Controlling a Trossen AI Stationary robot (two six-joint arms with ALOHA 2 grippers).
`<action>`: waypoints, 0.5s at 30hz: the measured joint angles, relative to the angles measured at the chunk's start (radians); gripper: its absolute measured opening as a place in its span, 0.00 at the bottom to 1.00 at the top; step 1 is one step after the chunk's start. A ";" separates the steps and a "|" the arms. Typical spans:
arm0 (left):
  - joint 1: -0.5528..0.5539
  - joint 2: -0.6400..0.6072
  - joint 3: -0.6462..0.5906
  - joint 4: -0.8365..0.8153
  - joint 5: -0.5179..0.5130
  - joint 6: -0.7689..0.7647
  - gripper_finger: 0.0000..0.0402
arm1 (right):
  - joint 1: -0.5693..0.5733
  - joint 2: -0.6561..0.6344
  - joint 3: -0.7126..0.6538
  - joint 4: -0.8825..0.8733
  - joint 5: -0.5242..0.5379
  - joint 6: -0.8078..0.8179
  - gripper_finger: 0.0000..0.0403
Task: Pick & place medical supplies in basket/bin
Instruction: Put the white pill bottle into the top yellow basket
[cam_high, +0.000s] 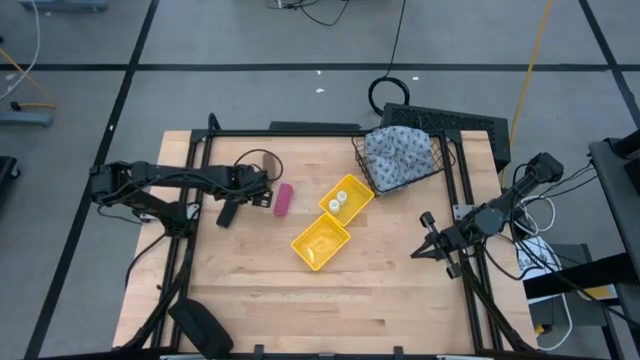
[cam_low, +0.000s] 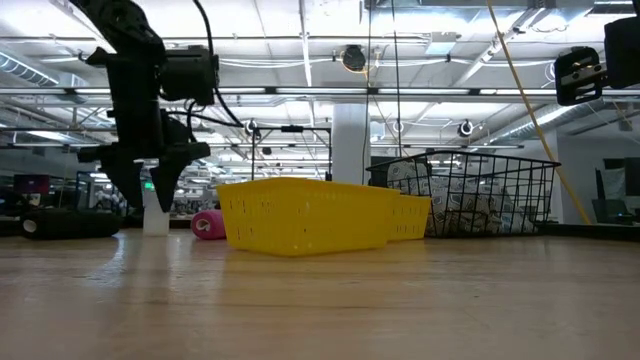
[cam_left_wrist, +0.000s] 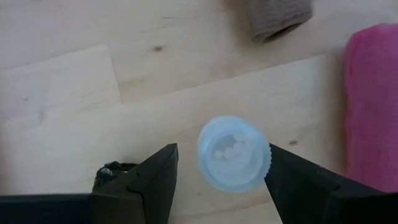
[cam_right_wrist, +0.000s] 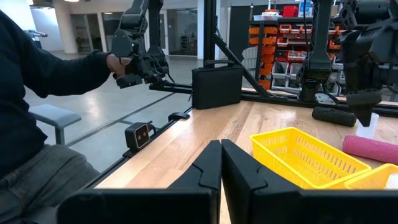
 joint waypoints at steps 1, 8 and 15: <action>0.000 0.000 -0.004 0.000 -0.002 -0.005 0.58 | 0.000 0.000 0.000 0.000 0.000 0.000 0.00; 0.000 0.000 -0.007 0.032 -0.019 0.014 0.58 | 0.000 0.000 0.000 0.000 0.000 0.000 0.00; 0.000 0.000 -0.007 0.057 -0.019 0.042 0.58 | 0.000 0.000 0.000 0.000 0.000 0.000 0.00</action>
